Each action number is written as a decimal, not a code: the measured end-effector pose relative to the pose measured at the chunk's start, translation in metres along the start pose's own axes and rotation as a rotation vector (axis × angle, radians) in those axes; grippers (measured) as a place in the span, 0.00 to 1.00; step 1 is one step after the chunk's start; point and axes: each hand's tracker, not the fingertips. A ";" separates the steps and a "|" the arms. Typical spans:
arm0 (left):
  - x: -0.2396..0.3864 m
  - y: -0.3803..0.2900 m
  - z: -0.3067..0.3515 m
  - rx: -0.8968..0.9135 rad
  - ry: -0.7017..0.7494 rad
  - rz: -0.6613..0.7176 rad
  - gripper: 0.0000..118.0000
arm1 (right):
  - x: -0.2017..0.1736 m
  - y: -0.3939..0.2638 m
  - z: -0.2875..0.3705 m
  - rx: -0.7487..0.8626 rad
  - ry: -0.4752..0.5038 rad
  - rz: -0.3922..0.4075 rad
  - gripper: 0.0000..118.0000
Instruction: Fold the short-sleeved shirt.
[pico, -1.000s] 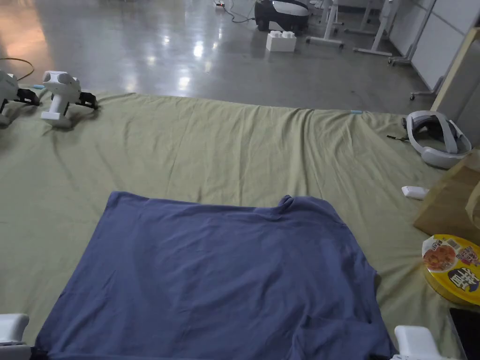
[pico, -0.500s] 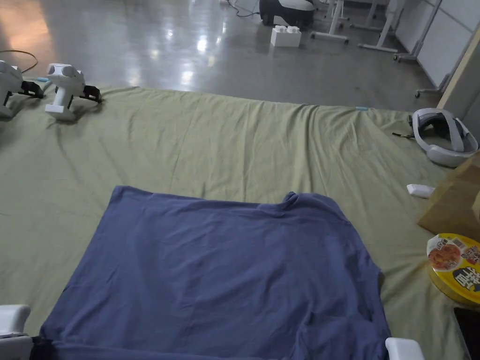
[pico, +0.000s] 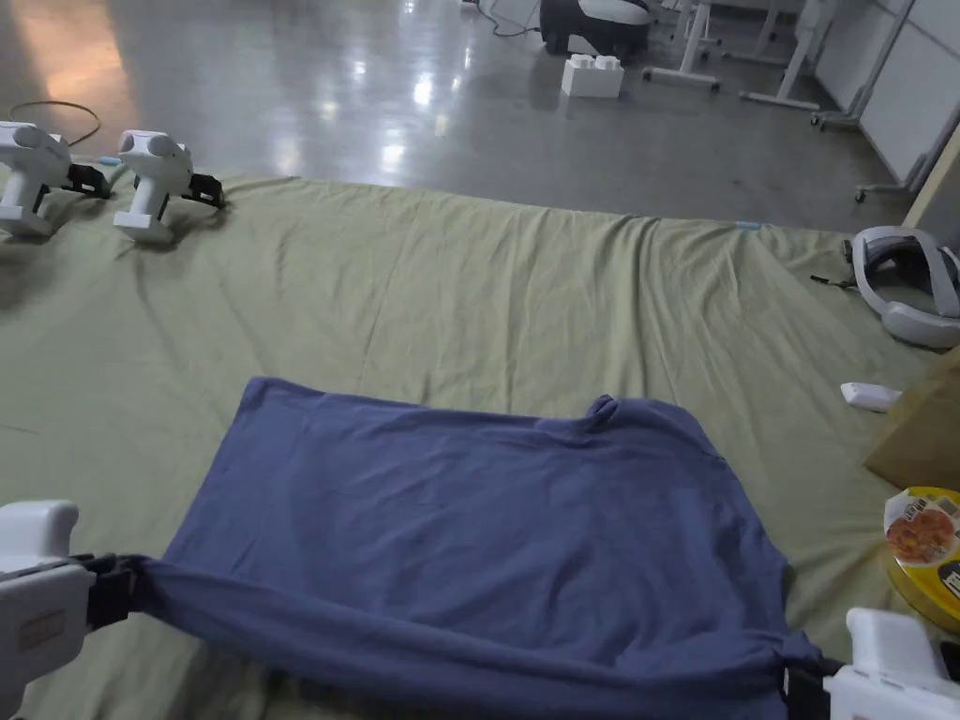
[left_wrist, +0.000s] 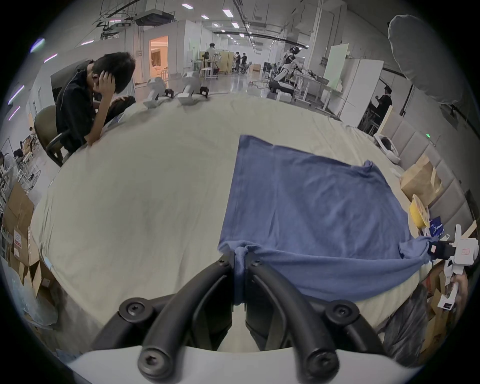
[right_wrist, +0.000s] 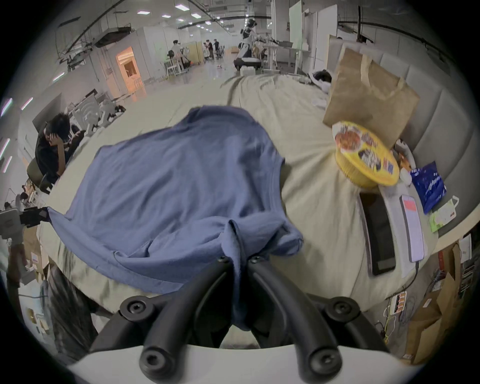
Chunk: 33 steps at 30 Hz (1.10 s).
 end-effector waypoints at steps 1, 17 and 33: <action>0.001 0.006 -0.002 0.011 0.001 0.002 0.08 | -0.001 0.008 -0.001 0.021 -0.001 -0.002 0.06; 0.008 0.081 -0.104 -0.054 0.046 0.039 0.08 | -0.011 0.126 -0.123 -0.050 0.003 -0.015 0.06; 0.026 0.087 -0.077 0.063 -0.035 0.049 0.53 | -0.032 0.113 -0.081 0.265 -0.097 0.081 0.56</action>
